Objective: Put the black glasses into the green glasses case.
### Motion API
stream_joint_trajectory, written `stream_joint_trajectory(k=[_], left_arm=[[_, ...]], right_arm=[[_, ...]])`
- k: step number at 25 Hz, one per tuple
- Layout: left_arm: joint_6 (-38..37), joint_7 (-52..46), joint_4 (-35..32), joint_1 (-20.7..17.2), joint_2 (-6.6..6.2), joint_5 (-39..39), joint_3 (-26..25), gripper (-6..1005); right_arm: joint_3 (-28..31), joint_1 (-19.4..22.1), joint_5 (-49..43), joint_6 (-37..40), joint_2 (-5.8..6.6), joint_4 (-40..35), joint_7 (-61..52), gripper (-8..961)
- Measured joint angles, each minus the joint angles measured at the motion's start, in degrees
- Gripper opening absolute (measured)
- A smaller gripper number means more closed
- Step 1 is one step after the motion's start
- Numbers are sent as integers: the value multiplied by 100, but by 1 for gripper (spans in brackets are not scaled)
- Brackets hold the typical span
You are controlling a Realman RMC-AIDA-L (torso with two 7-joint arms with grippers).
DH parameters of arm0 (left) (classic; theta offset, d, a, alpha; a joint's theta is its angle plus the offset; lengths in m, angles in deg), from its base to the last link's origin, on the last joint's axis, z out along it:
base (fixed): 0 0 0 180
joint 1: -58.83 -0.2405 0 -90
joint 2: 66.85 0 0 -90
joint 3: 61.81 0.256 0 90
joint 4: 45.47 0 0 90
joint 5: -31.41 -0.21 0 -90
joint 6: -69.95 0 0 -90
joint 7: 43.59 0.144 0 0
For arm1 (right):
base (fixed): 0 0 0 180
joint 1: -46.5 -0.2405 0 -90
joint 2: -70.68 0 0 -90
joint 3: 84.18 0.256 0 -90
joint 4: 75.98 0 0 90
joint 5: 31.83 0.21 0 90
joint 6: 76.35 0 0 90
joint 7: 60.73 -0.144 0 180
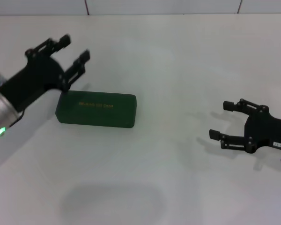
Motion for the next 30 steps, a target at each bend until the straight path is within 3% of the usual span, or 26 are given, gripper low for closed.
stream_joint_trajectory(k=[4, 7, 10, 13, 17, 22, 26, 30], left_arm=[[-80, 1619, 354, -286, 0, 198, 20, 560], [-377, 1692, 186, -590, -66, 104, 26, 702], [-854, 659, -360, -883, -233, -436, 24, 759], [-1414, -1018, -1000, -1028, -426, -1535, 11, 815], [-1863, -2412, -1439, -1031, -604, -2597, -19, 872], [-1894, -2964, -1489, -995, -679, -3247, -49, 874], [-1814, -3052, -1465, -989, -606, -3544, -352, 874], [-1804, -3175, -1488, -985, -566, -3768, -605, 874]], right_arm=[[78, 33, 124, 58, -6, -1, 188, 890], [134, 59, 137, 263, 47, -37, 213, 890], [145, 115, 108, 804, 209, -85, 210, 889], [124, 116, -98, 1320, 362, -86, 195, 889], [147, 72, -494, 1689, 462, -87, 164, 890], [138, 50, -826, 1594, 394, -89, 191, 890], [145, 37, -893, 1371, 277, -89, 253, 890], [108, -30, -901, 1359, 241, -88, 295, 890]])
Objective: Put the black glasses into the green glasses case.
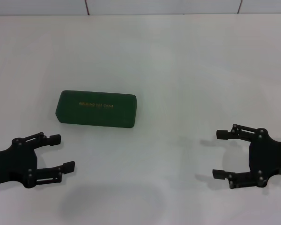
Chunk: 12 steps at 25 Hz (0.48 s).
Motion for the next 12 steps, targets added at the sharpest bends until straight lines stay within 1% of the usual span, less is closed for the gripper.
stream_joint_trajectory(k=[2, 12], left_arm=[[-4, -35, -6, -10, 2, -15, -31, 874], [-22, -141, -11, -6, 0, -34, -39, 874]], right_arm=[[-30, -47, -2, 41, -19, 0, 0, 890], [7, -71, -3, 14, -30, 2, -19, 890]])
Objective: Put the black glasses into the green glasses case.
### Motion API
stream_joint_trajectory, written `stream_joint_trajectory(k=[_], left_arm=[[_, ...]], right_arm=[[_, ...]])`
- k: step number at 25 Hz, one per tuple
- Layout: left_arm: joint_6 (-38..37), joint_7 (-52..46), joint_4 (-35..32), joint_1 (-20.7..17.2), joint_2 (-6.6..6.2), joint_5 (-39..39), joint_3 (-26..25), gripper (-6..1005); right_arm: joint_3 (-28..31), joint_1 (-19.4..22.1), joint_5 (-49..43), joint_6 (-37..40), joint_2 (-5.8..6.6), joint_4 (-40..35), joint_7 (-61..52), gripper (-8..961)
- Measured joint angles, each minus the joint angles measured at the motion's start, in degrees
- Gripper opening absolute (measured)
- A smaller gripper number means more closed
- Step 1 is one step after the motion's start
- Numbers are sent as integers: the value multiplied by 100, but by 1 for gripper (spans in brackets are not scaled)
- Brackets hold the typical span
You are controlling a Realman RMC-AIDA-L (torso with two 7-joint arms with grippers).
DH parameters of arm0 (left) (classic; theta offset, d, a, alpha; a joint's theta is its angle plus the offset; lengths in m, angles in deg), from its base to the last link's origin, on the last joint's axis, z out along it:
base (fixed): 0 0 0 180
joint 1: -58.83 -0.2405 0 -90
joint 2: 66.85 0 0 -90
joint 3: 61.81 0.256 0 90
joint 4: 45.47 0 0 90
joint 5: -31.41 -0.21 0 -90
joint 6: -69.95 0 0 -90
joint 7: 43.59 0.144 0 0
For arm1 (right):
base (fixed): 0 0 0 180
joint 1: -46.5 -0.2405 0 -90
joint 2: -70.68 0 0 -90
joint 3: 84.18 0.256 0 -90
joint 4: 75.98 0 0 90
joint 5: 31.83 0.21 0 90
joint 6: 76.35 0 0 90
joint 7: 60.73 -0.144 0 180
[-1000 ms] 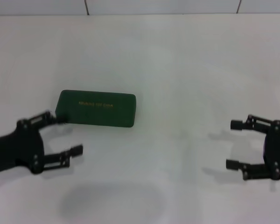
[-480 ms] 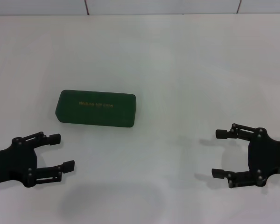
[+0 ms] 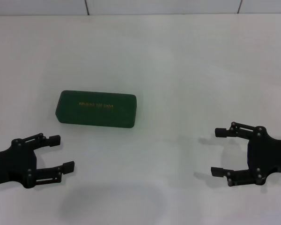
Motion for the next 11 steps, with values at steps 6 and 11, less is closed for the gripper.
stream_joint_trajectory(k=[6, 11], left_arm=[[-10, -31, 0, 10, 0, -4, -1, 874], [-11, -34, 3, 8, 5, -5, -1, 874]], right_arm=[[5, -7, 31, -8, -8, 0, -2, 890], [4, -9, 39, -12, -9, 0, -3, 890]])
